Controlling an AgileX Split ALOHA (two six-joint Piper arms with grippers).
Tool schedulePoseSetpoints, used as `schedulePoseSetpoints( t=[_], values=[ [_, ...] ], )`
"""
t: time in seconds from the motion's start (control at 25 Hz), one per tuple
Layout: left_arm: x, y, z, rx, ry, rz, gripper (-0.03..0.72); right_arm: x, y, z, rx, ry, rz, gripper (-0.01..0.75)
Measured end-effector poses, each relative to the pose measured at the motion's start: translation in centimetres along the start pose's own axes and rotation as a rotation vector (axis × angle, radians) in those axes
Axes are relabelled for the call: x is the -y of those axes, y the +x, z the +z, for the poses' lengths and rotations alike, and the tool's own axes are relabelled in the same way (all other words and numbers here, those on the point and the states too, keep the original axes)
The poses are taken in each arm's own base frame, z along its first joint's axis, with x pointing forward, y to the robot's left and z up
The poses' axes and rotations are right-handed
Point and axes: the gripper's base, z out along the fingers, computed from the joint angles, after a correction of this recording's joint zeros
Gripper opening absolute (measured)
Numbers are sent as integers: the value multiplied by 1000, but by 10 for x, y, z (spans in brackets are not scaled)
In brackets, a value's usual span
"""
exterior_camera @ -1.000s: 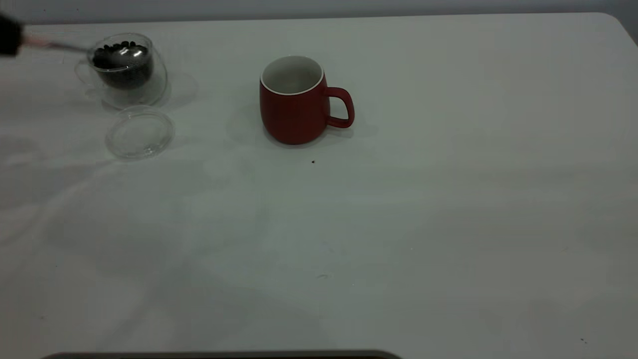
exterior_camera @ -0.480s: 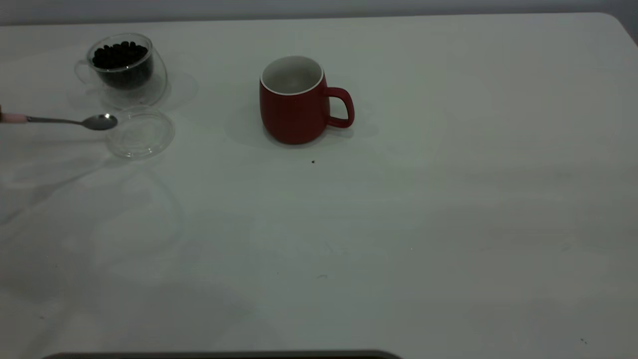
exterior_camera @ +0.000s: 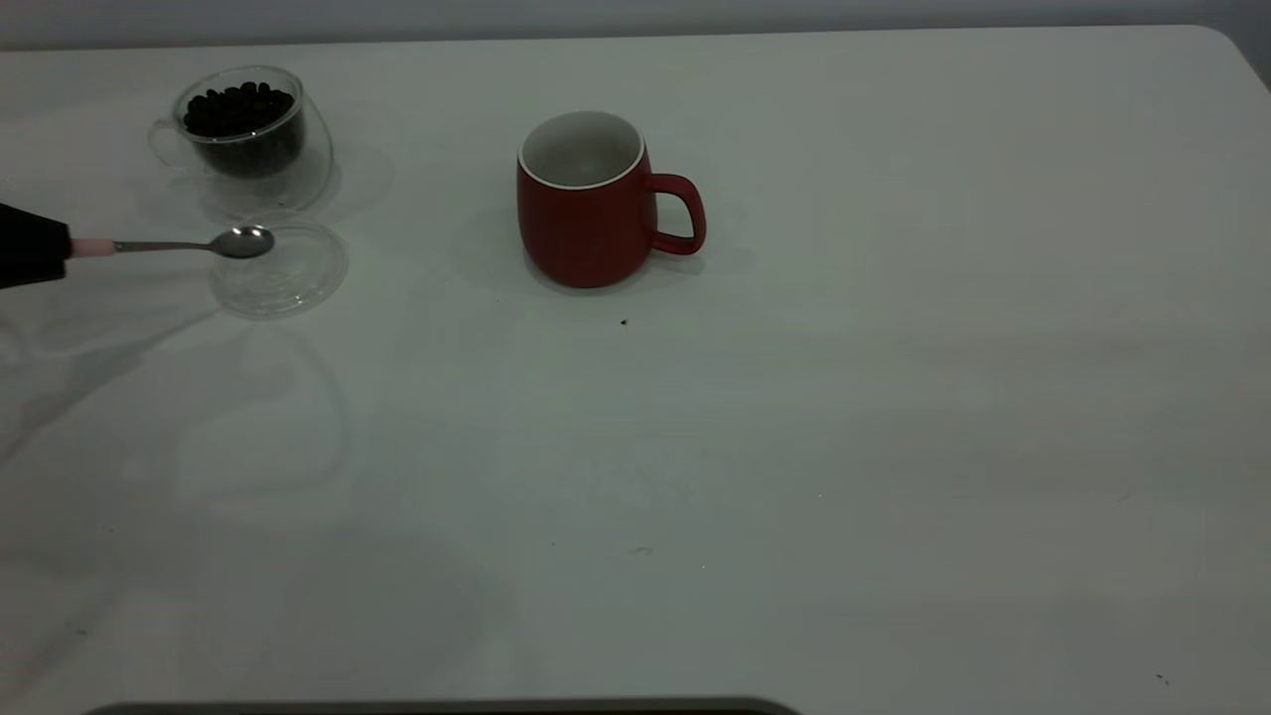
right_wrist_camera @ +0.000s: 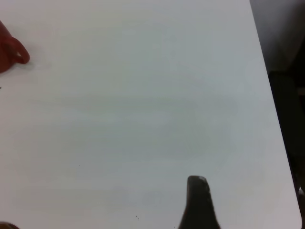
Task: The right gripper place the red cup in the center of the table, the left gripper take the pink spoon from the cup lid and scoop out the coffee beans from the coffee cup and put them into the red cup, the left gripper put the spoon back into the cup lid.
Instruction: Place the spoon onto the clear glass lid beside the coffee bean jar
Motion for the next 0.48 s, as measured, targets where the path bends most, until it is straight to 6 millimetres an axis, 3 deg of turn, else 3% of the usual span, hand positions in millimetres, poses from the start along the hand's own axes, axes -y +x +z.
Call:
schedulePoseSetpoints(
  t=[0.48],
  values=[
    [6, -2, 17, 1, -54, 41, 122, 0, 0, 0, 0, 0, -1, 591]
  ],
)
